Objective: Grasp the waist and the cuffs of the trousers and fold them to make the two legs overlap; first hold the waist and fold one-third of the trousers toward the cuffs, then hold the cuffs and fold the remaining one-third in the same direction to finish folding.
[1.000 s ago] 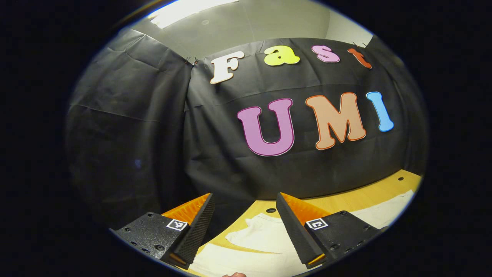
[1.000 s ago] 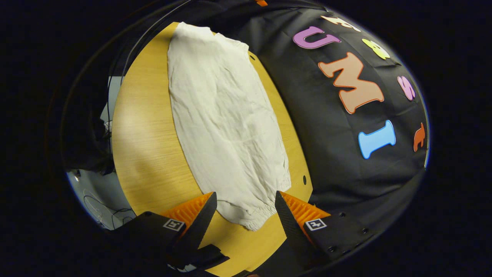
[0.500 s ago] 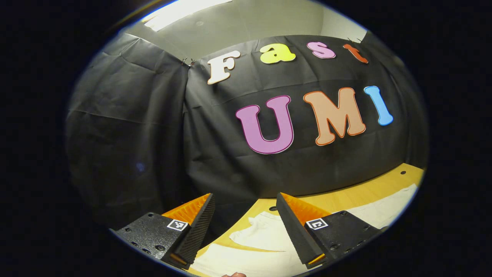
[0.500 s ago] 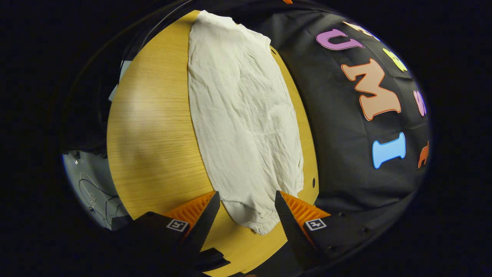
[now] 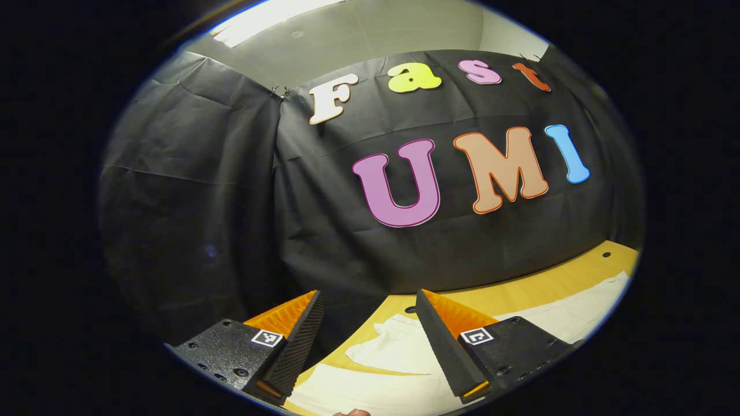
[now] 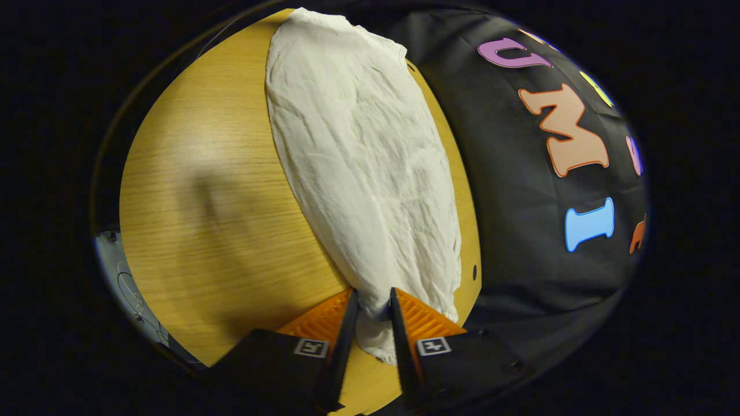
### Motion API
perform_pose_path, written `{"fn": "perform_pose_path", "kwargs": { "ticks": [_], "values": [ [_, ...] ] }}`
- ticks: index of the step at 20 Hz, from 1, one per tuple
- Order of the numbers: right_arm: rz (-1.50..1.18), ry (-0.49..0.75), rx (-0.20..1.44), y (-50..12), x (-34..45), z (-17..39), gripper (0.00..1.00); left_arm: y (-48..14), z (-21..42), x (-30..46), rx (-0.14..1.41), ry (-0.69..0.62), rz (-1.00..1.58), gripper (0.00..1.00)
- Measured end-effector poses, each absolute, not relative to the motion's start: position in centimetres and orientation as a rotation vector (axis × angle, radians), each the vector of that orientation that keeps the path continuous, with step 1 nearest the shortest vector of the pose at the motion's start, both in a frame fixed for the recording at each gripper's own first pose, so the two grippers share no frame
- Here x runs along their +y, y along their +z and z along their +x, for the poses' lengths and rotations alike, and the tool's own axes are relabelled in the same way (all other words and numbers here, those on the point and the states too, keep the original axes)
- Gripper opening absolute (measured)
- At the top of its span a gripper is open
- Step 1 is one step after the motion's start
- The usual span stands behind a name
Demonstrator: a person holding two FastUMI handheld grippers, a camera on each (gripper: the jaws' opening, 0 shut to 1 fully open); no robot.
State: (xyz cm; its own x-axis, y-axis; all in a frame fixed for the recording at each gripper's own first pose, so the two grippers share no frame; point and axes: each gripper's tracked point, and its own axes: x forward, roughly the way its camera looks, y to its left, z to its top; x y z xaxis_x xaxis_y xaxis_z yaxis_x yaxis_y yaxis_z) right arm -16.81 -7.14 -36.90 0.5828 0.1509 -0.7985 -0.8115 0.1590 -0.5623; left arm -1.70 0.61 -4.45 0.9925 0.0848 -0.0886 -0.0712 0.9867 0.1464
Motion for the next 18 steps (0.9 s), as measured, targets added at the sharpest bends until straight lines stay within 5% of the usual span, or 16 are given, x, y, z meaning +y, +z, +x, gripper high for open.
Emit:
{"fn": "perform_pose_path", "kwargs": {
  "ticks": [1,3,7,18],
  "values": [
    [-1.237,0.767,0.676,-37.2,-7.2,-16.9,0.25,-4.8,-1.7,0.7,0.100,0.078,0.148,0.95],
    [-1.225,0.750,0.683,-37.1,-7.3,-16.8,0.06,-5.6,-2.3,1.3,0.110,0.075,0.163,0.97],
    [-1.159,0.736,0.736,-37.1,-7.2,-16.7,0.17,-7.1,-2.9,2.8,0.135,0.060,0.239,0.96],
    [-1.202,0.716,0.709,-37.0,-7.1,-16.6,0.12,-14.2,-6.3,5.5,0.261,-0.192,0.661,0.96]
  ]
}}
